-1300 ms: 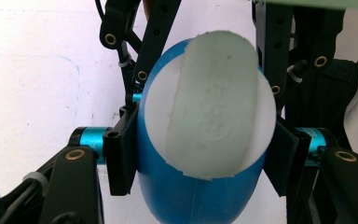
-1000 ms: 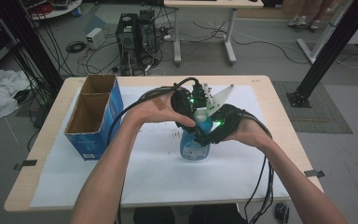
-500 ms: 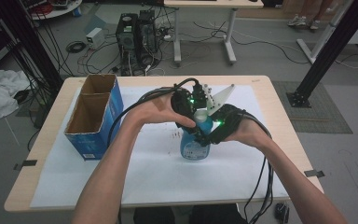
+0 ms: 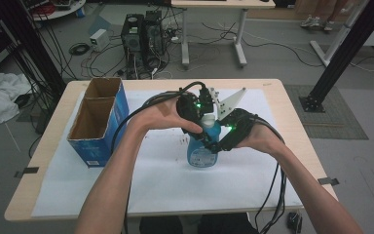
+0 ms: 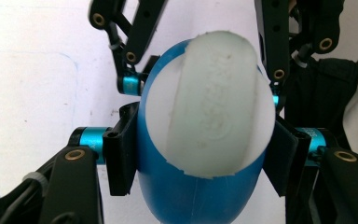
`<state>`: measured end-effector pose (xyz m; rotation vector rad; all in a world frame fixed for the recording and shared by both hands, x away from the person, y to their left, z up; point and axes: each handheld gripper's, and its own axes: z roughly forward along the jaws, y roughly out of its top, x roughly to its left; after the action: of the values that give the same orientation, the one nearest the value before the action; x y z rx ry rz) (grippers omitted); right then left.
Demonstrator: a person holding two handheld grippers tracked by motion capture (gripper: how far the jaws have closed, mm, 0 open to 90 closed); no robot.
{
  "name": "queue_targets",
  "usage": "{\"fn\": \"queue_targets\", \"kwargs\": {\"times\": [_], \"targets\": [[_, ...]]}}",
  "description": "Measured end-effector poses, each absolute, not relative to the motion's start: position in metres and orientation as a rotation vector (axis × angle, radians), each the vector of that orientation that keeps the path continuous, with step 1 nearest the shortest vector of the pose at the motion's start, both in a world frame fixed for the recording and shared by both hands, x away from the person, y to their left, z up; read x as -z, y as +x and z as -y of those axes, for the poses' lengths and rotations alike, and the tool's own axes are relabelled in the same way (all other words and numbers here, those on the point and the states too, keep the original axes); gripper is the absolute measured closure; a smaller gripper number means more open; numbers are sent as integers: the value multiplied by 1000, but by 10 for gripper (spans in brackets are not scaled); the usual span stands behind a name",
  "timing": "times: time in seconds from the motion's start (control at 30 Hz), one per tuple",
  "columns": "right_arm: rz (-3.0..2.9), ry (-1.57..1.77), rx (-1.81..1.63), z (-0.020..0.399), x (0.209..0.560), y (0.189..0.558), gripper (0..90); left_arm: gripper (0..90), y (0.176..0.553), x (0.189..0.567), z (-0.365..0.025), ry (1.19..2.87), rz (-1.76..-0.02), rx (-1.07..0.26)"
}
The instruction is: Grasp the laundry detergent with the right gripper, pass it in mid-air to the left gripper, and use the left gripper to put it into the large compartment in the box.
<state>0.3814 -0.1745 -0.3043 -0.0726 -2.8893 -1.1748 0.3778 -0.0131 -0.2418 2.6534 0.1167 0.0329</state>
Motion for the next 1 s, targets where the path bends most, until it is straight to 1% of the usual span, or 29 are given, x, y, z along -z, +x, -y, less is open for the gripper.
{"fn": "queue_targets", "kwargs": {"times": [0.07,0.1,0.27,0.37,0.4,0.43,0.5,0.67,0.7,0.73,0.77,0.83,0.87,0.9,0.97,1.0], "targets": [[2886,-71,1169,174,304,381,362,374,378,241,12,2661,-121,-35],[2893,-79,1164,173,304,380,340,374,378,240,11,2656,-119,-41],[2894,-79,1165,173,305,380,332,374,377,238,9,2647,-126,-37],[2898,-89,1173,174,304,380,313,374,377,237,8,2661,-122,-35],[2896,-111,1171,174,303,379,278,374,377,237,8,2665,-117,-42],[2896,-111,1171,174,303,379,278,374,377,237,8,2666,-115,-48],[2902,-131,1164,175,302,379,236,374,376,236,6,2663,-125,-48],[2917,-170,1142,181,300,378,218,374,376,228,2,2669,-132,-44],[2930,-187,1136,183,299,378,183,374,376,226,1,2672,-136,-47],[2930,-187,1136,183,299,378,183,374,376,226,1,2672,-136,-47],[2964,-243,1098,188,297,377,121,374,377,218,-3,2679,-144,-54],[2965,-246,1094,190,296,377,121,374,377,218,-3,2679,-144,-54],[2965,-246,1094,190,296,377,120,374,377,207,-9,2689,-160,-68],[2976,-273,1095,199,292,376,121,374,378,203,-12,2693,-164,-78],[2986,-283,1091,203,291,376,120,374,378,198,-14,2695,-174,-82],[3016,-311,1067,212,288,374,121,374,380,187,-22,2704,-200,-93]]}}
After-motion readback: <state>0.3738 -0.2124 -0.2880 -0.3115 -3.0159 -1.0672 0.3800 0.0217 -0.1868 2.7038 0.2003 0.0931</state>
